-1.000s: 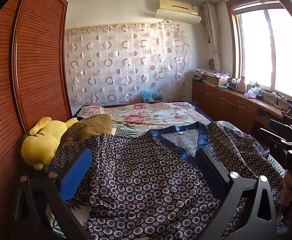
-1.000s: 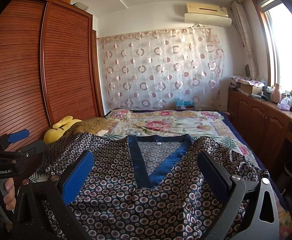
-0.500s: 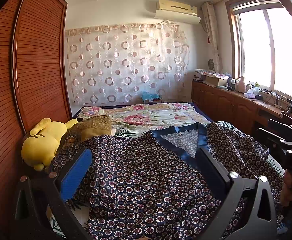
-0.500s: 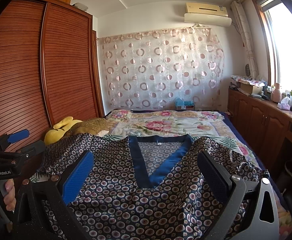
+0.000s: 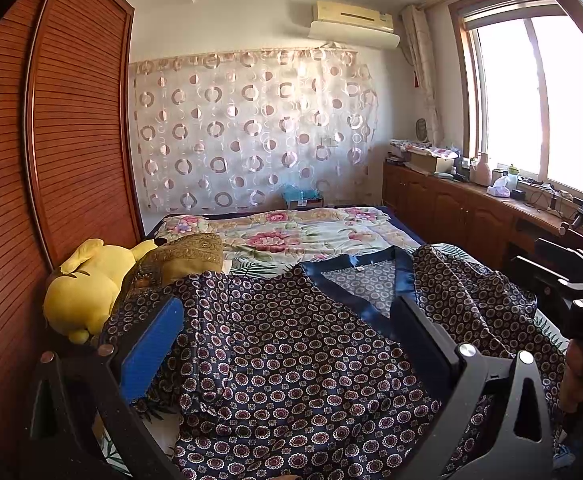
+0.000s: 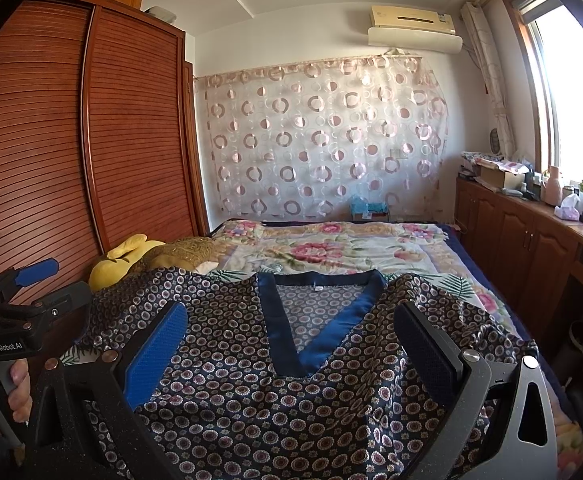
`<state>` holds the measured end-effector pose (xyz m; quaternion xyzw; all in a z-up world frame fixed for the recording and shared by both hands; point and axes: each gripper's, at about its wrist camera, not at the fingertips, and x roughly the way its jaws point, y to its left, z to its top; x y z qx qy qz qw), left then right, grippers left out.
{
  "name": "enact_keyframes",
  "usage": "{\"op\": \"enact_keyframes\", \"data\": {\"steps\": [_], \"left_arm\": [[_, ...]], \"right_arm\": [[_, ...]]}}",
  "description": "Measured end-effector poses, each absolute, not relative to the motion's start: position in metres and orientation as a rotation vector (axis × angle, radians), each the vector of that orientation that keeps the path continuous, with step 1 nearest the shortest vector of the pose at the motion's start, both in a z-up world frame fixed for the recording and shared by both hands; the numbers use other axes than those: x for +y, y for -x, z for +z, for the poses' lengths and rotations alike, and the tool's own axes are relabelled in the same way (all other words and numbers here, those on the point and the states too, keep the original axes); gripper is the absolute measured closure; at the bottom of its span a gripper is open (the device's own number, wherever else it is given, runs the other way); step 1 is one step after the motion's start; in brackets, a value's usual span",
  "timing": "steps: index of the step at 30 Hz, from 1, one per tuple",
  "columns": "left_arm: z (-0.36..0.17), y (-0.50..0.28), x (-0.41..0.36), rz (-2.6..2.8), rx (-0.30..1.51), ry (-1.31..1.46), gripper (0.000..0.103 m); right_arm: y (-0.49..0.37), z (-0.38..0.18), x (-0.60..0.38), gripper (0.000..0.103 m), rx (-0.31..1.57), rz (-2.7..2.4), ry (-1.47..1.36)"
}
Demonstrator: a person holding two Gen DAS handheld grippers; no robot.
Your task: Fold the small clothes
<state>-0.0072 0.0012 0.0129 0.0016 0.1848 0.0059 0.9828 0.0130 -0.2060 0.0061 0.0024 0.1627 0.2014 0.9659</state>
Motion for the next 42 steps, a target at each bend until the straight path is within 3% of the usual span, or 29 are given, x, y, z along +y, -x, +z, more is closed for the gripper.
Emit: {"op": "enact_keyframes", "data": {"steps": [22, 42], "left_arm": [[0.014, 0.005, 0.004, 0.022, 0.389, 0.010, 0.000], [-0.033, -0.013, 0.062, 0.107, 0.496, 0.050, 0.000]], "right_arm": [[-0.017, 0.002, -0.204, 0.000, 0.351, 0.416, -0.009], [-0.043, -0.015, -0.191, 0.000, 0.471, 0.483, 0.020]]}}
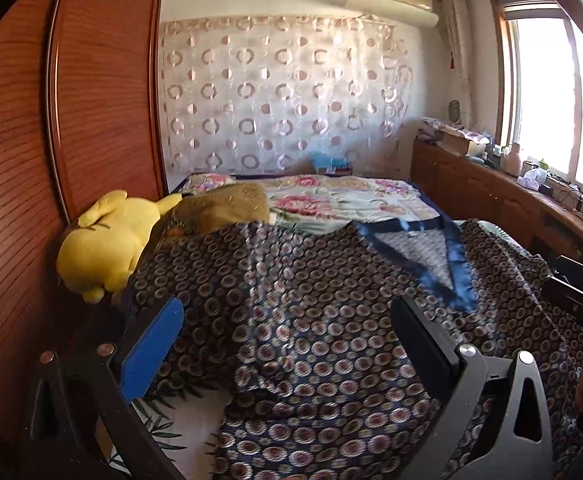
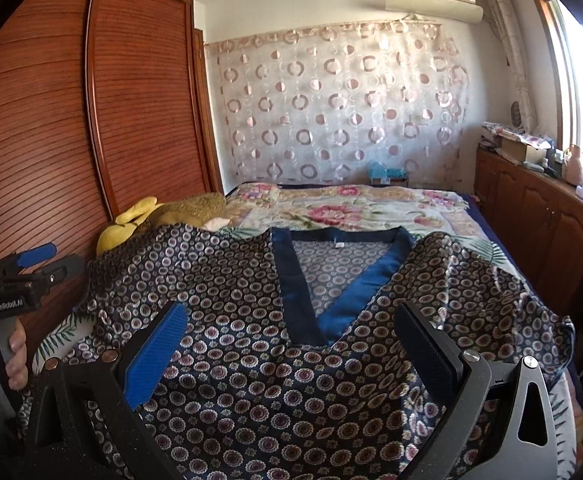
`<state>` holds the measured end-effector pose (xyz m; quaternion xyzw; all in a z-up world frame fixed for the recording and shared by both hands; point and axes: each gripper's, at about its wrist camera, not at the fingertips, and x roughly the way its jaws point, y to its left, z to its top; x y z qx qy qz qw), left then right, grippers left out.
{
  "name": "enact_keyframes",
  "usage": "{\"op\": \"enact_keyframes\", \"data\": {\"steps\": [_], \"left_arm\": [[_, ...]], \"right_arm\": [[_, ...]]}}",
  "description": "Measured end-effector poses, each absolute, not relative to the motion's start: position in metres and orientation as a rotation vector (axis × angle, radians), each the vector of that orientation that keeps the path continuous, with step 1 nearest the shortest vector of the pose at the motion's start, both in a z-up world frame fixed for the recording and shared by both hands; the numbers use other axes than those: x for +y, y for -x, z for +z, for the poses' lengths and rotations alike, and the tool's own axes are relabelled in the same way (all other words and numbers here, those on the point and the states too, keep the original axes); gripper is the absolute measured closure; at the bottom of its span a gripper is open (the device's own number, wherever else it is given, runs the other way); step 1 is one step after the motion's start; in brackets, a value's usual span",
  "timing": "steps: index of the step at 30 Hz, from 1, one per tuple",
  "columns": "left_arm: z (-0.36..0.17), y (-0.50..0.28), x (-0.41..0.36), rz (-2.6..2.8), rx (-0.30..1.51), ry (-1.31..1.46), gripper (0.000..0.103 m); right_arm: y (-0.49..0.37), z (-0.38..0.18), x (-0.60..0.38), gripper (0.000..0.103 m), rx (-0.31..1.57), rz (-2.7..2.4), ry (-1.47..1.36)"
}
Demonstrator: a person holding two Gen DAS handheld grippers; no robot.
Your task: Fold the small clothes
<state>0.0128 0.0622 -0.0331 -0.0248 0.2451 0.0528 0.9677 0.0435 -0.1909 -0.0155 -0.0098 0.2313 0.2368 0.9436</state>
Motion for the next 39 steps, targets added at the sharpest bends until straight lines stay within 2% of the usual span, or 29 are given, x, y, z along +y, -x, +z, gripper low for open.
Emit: {"op": "enact_keyframes", "data": {"steps": [17, 20, 25, 27, 35, 39], "left_arm": [[-0.079, -0.013, 0.162, 0.127, 0.621, 0.139, 0.000], [-0.086, -0.017, 0.177, 0.088, 0.648, 0.175, 0.007], [-0.097, -0.034, 0.183, 0.070, 0.703, 0.187, 0.031], [-0.098, -0.040, 0.187, 0.078, 0.721, 0.192, 0.033], [-0.111, -0.059, 0.212, 0.052, 0.780, 0.272, 0.034], [-0.117, -0.063, 0.213, 0.029, 0.813, 0.277, 0.041]], "right_arm": [[-0.057, -0.038, -0.163, 0.000, 0.571, 0.569, 0.117], [-0.058, -0.040, -0.159, 0.000, 0.570, 0.579, 0.125], [-0.061, -0.038, -0.150, 0.000, 0.563, 0.595, 0.151], [-0.063, -0.035, -0.146, 0.000, 0.558, 0.610, 0.169], [-0.076, -0.021, -0.127, 0.000, 0.552, 0.674, 0.181], [-0.085, -0.022, -0.117, 0.000, 0.565, 0.696, 0.177]]}}
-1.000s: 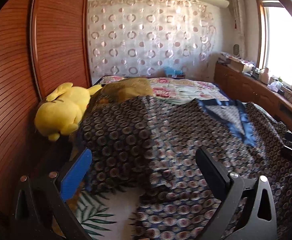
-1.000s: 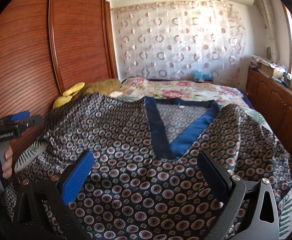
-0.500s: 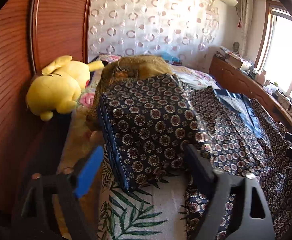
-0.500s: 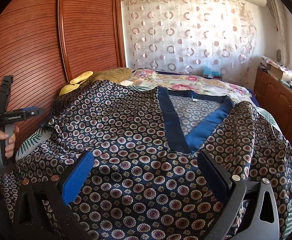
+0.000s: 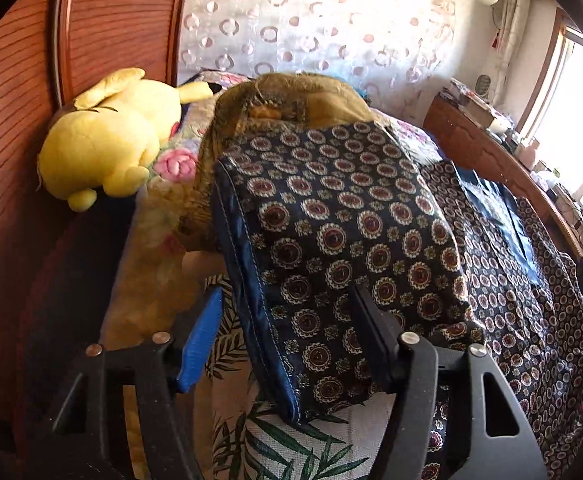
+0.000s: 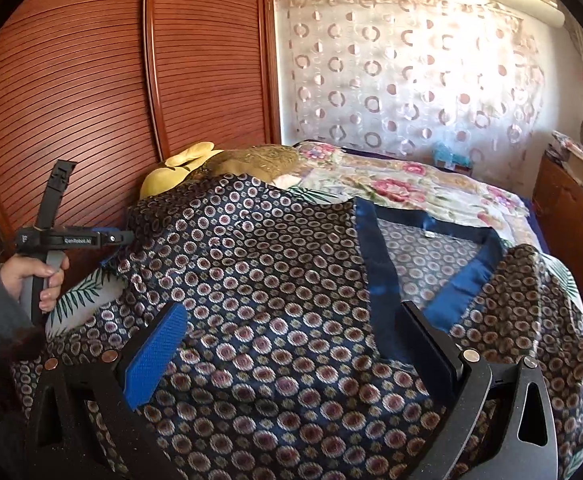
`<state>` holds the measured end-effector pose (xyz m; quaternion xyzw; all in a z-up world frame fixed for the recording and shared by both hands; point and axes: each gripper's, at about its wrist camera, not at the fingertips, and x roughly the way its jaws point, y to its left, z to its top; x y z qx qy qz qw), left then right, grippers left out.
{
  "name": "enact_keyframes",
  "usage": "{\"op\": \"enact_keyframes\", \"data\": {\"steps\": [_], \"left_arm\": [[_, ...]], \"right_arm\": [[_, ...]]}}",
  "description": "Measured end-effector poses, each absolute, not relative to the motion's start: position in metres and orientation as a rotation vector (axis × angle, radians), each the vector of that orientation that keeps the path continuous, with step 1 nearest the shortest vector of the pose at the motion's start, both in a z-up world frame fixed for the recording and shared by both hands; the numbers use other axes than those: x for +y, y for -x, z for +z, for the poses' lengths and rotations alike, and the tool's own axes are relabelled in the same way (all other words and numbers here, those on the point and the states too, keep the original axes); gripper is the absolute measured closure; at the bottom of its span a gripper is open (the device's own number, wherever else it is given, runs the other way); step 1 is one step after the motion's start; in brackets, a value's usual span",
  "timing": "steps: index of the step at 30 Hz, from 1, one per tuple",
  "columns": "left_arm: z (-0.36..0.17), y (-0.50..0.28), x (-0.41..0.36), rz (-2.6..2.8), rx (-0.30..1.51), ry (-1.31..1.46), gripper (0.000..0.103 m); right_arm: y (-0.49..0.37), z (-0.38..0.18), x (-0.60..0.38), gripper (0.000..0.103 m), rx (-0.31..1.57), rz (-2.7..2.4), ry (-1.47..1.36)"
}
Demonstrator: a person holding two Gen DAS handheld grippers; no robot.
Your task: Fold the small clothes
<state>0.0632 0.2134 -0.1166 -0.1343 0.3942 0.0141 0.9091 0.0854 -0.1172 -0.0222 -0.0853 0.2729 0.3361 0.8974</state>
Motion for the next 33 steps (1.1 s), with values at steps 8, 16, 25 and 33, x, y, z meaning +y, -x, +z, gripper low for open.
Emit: {"op": "enact_keyframes", "data": {"steps": [8, 16, 25, 33], "left_arm": [[-0.123, -0.067, 0.210, 0.024, 0.865, 0.232, 0.070], [-0.097, -0.049, 0.205, 0.038, 0.766, 0.174, 0.099], [-0.030, -0.054, 0.163, -0.103, 0.621, 0.135, 0.100], [0.001, -0.088, 0.087, -0.252, 0.605, 0.021, 0.100]], "right_arm": [[-0.080, -0.029, -0.115, 0.000, 0.580, 0.709, 0.186], [-0.079, -0.028, -0.132, 0.000, 0.584, 0.684, 0.135], [-0.077, -0.026, -0.157, 0.000, 0.569, 0.630, 0.104], [-0.073, -0.026, -0.173, 0.000, 0.563, 0.605, 0.065]]}}
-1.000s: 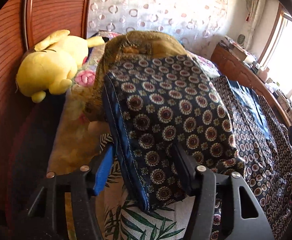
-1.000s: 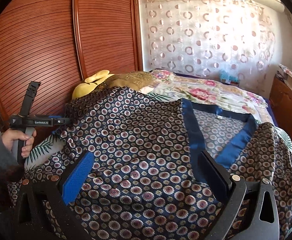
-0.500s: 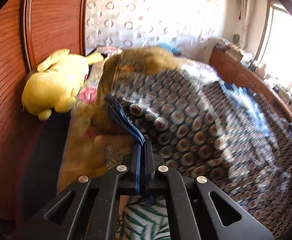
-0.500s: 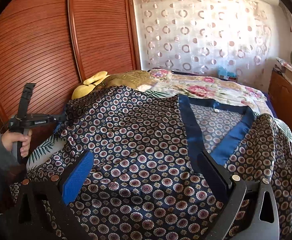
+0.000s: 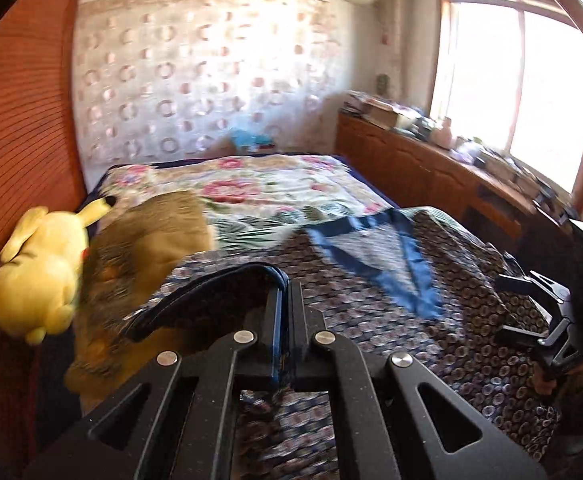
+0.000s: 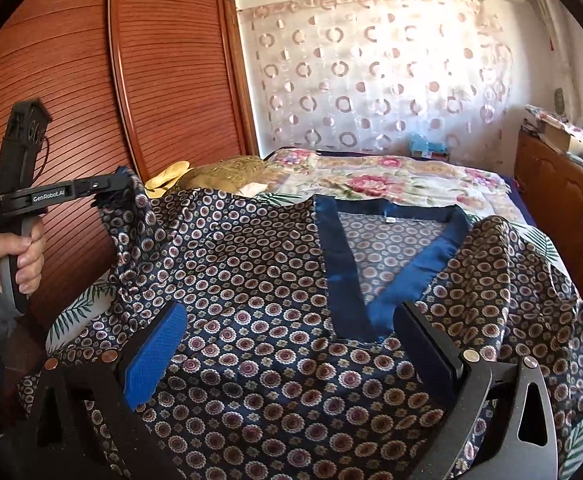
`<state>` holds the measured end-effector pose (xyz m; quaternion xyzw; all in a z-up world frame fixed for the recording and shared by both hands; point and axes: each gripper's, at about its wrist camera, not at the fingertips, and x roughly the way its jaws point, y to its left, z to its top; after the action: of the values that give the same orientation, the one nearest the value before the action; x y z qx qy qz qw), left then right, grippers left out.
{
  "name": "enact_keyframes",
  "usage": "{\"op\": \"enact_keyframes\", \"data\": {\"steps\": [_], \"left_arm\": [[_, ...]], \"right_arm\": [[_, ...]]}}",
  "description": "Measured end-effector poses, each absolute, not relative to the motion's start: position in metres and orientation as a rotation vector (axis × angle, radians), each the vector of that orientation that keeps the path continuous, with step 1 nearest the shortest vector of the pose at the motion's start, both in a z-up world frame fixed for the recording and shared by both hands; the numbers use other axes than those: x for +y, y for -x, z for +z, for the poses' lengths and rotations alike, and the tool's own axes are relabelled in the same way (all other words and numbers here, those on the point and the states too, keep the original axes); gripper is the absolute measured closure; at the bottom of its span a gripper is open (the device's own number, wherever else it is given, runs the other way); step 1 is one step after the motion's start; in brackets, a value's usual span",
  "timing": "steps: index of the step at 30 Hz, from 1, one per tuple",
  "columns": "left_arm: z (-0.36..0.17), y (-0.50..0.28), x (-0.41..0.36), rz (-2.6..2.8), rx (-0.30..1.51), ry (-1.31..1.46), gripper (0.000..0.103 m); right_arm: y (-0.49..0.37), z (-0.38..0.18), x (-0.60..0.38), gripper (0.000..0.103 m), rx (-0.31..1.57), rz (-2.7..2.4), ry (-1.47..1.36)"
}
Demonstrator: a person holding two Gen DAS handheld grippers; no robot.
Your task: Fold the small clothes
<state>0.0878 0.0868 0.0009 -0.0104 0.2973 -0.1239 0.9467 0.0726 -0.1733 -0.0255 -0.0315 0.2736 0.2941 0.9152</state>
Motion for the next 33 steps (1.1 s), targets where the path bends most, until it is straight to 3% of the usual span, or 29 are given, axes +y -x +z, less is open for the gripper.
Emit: {"op": "enact_keyframes", "data": {"steps": [5, 12, 15, 17, 19, 21, 33], "left_arm": [[-0.005, -0.087, 0.058, -0.297, 0.631, 0.009, 0.099], [0.000, -0.068, 0.064, -0.271, 0.600, 0.022, 0.064], [0.003, -0.057, 0.072, -0.233, 0.570, 0.025, 0.062], [0.003, -0.051, 0.079, -0.200, 0.560, 0.021, 0.054], [0.001, -0.045, 0.085, -0.177, 0.547, 0.027, 0.029], [-0.001, -0.039, 0.094, -0.167, 0.535, 0.051, 0.020], [-0.021, -0.029, 0.110, -0.081, 0.543, 0.087, 0.020]], "right_arm": [[-0.075, -0.028, -0.176, 0.000, 0.579, 0.592, 0.059], [-0.079, -0.027, -0.179, 0.000, 0.591, 0.602, 0.047], [-0.081, -0.025, -0.178, 0.000, 0.592, 0.610, 0.056], [-0.081, -0.023, -0.174, 0.001, 0.587, 0.618, 0.075], [-0.083, -0.021, -0.171, 0.002, 0.583, 0.628, 0.097], [-0.086, -0.019, -0.167, 0.002, 0.578, 0.632, 0.121], [-0.113, -0.014, -0.122, 0.002, 0.567, 0.717, 0.253]]}}
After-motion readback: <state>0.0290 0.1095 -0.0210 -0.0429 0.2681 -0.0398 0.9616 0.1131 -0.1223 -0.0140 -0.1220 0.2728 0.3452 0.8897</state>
